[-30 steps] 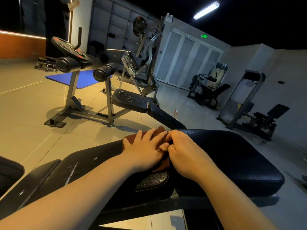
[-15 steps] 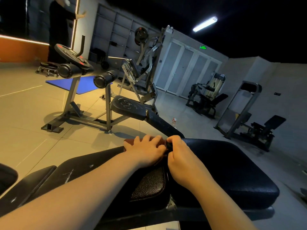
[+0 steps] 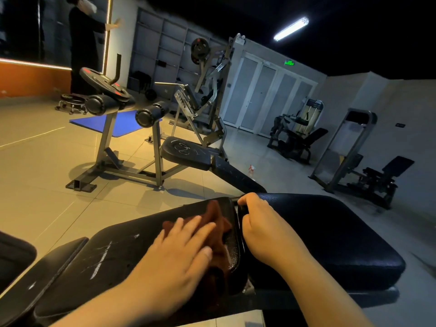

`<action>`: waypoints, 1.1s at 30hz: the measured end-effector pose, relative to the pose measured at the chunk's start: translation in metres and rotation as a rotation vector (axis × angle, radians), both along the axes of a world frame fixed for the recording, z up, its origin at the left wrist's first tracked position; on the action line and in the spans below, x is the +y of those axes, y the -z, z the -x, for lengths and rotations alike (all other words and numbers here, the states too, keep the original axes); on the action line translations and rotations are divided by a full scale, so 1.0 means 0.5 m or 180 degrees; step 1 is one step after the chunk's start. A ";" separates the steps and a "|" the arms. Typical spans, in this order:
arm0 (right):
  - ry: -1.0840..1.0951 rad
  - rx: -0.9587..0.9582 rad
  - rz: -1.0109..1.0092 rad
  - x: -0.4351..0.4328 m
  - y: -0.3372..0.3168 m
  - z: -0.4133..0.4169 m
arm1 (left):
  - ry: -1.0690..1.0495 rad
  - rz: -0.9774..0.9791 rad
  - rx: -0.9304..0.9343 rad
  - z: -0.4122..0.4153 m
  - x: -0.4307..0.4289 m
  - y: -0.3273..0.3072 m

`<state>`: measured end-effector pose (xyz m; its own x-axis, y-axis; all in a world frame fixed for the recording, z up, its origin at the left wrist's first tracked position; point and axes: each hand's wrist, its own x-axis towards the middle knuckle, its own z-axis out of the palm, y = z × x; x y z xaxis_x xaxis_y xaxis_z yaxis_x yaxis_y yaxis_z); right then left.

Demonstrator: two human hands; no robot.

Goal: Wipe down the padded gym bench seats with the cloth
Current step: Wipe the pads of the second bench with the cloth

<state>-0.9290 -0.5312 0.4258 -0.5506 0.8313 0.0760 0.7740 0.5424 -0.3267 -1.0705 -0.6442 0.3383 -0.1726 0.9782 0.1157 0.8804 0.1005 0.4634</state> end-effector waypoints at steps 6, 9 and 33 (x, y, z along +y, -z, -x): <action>0.0013 0.0019 -0.0002 -0.001 -0.001 -0.002 | -0.0297 0.0459 -0.0150 0.059 0.210 -0.024; -0.0040 0.0056 -0.0003 -0.005 -0.004 -0.004 | -0.0023 0.0154 -0.0205 0.020 0.215 -0.039; -0.0318 -0.1497 -0.0789 -0.035 0.032 0.082 | 0.0280 -0.0071 -0.0166 0.091 -0.014 0.054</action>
<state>-0.9701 -0.5488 0.4098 -0.6480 0.7616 -0.0104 0.7465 0.6378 0.1898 -1.1162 -0.6512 0.3113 -0.0926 0.9871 0.1307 0.8599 0.0131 0.5102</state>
